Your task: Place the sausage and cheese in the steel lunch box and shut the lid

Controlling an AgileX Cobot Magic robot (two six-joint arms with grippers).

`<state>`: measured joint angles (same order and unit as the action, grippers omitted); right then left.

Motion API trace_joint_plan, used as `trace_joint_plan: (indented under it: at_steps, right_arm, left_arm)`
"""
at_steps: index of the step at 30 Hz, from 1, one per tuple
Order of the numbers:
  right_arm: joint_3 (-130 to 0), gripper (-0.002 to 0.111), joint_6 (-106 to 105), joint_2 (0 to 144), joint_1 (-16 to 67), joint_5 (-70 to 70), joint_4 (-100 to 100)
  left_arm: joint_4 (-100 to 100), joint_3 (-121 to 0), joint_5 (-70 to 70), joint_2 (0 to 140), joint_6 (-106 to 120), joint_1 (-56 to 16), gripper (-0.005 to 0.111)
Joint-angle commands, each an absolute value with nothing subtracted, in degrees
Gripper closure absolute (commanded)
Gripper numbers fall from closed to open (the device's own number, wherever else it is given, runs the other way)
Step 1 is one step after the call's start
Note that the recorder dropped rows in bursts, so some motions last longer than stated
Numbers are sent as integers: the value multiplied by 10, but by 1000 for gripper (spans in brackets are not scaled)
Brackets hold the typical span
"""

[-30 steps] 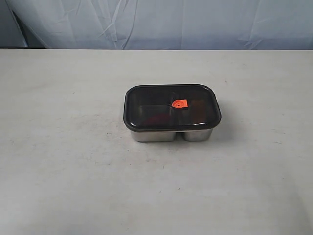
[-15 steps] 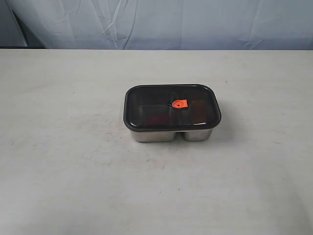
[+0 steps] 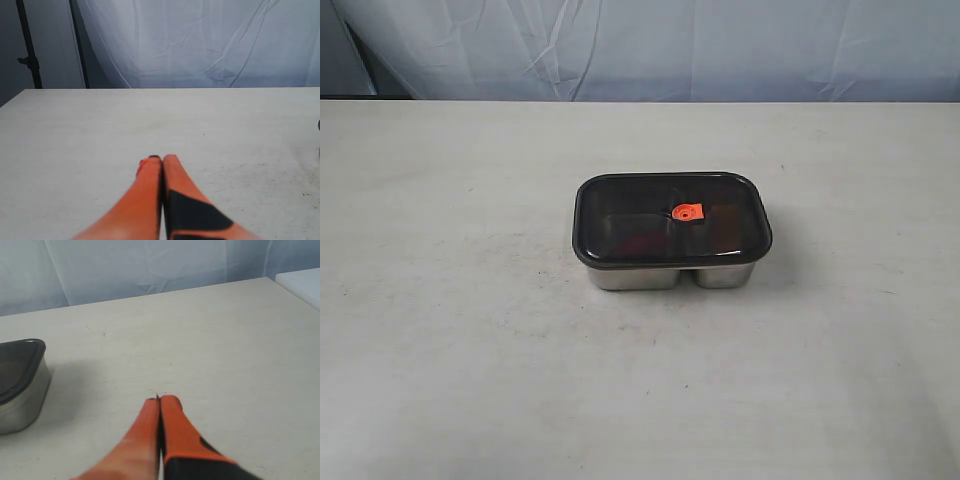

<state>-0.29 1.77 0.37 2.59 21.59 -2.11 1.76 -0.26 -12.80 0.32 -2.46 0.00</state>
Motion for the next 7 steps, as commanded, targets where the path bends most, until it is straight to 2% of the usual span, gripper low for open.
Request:
trace_joint_plan:
  at_steps: [1,7]
  right_arm:
    - [0,109,15,0,23,210,-21]
    - [0,109,15,0,23,208,-21]
  left_arm:
    - [18,0,-120,0,-25,0,107]
    - [18,0,-120,0,-25,0,107]
